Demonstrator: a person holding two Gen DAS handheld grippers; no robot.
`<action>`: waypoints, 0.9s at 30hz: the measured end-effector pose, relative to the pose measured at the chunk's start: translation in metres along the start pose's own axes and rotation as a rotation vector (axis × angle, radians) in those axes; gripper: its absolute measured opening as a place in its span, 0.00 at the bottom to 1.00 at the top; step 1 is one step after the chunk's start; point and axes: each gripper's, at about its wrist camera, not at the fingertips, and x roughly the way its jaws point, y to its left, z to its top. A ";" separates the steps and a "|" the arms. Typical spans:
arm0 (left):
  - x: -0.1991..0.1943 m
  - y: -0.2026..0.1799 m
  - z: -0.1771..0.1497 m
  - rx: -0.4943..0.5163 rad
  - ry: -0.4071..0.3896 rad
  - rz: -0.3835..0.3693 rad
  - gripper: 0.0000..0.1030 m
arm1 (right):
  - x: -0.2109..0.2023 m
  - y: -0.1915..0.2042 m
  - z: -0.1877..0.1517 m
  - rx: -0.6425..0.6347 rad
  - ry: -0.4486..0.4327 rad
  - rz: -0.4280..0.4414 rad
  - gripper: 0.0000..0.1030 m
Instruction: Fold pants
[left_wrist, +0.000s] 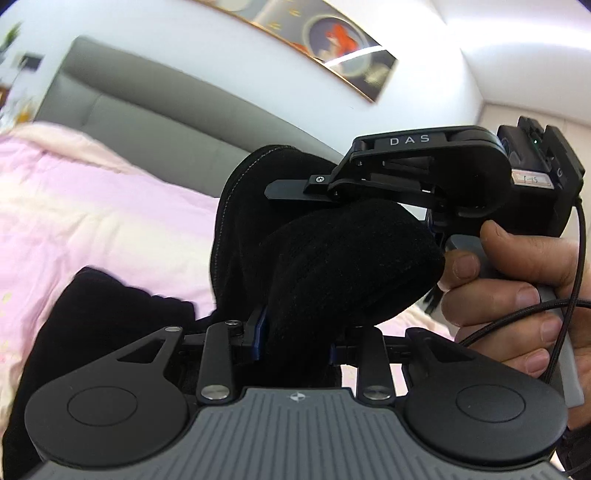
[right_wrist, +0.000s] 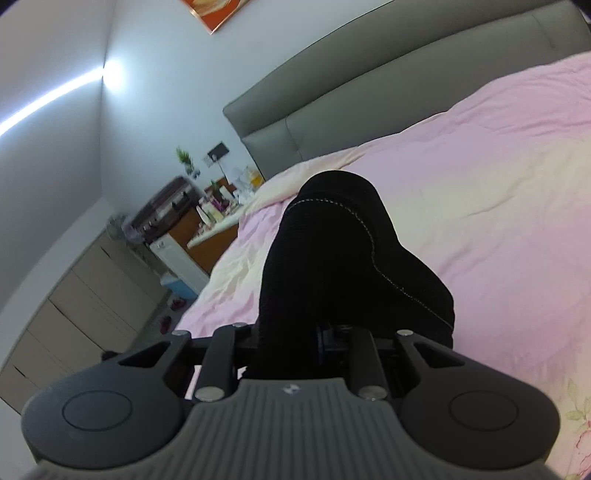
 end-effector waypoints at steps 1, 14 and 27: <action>-0.003 0.013 -0.002 -0.037 0.000 0.007 0.33 | 0.016 0.015 -0.002 -0.035 0.031 -0.029 0.17; -0.023 0.131 -0.018 -0.418 0.048 -0.002 0.37 | 0.148 0.082 -0.046 -0.185 0.229 -0.134 0.20; -0.015 0.135 -0.034 -0.536 0.175 0.069 0.61 | 0.183 0.052 -0.079 -0.102 0.274 -0.140 0.35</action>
